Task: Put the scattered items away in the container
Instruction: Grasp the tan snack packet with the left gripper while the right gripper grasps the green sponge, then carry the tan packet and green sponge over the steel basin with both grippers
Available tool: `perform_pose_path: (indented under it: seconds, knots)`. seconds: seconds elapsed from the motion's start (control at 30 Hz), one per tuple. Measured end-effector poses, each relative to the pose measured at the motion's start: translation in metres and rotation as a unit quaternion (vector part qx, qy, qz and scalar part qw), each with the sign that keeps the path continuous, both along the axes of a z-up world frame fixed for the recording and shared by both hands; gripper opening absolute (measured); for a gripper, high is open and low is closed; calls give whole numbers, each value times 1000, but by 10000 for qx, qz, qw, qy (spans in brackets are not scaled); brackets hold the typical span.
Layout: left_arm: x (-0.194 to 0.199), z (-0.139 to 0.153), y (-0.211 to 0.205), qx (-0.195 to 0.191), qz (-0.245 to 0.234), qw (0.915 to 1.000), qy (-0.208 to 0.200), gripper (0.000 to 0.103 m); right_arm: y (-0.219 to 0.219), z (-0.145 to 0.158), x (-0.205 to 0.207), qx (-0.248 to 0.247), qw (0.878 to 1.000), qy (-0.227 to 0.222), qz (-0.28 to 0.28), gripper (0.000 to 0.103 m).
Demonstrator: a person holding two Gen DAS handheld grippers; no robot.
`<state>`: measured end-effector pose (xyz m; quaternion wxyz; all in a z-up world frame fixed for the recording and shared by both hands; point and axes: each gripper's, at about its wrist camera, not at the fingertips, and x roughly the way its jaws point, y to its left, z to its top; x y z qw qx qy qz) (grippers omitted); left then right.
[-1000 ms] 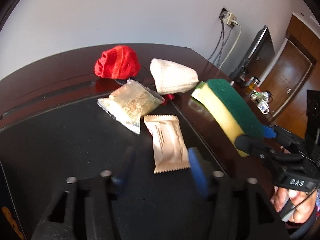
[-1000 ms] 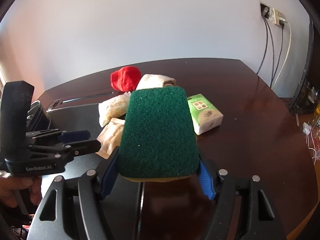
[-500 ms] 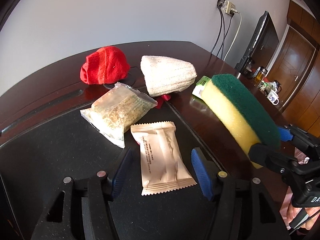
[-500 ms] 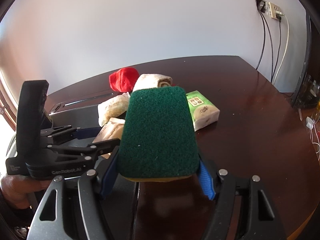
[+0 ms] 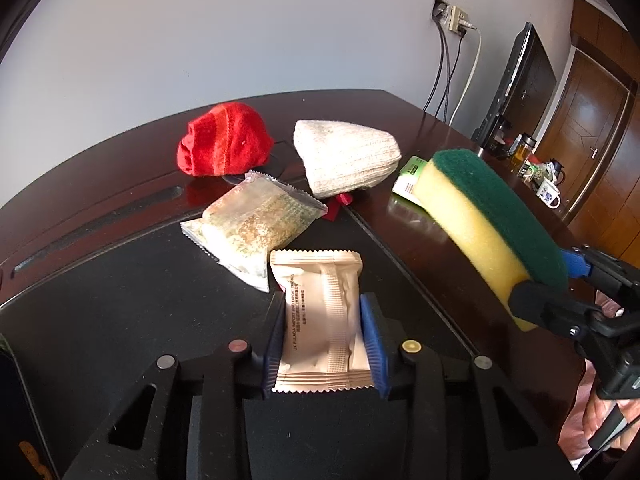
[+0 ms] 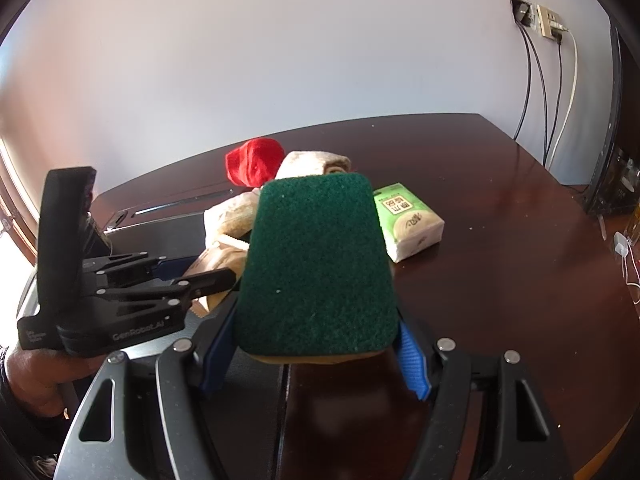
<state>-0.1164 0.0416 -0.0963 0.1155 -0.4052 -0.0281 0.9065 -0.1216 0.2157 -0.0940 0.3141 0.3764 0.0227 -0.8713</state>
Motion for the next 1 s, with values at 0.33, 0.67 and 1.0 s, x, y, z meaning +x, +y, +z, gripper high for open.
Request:
perform_pose_path:
  seconds: [0.33,0.67,1.0]
  knots:
    - [24,25,-24,27,212,9992,348,38,-8,13,9,-18,9999,138,34,71]
    - [45,37,-48,44,451,9978,484,38,-22,29,24,-52,9994,305,166,71]
    - [72,57,-76,81,711,9949,714,38,-40,43,38,-112,9982,453,365,71]
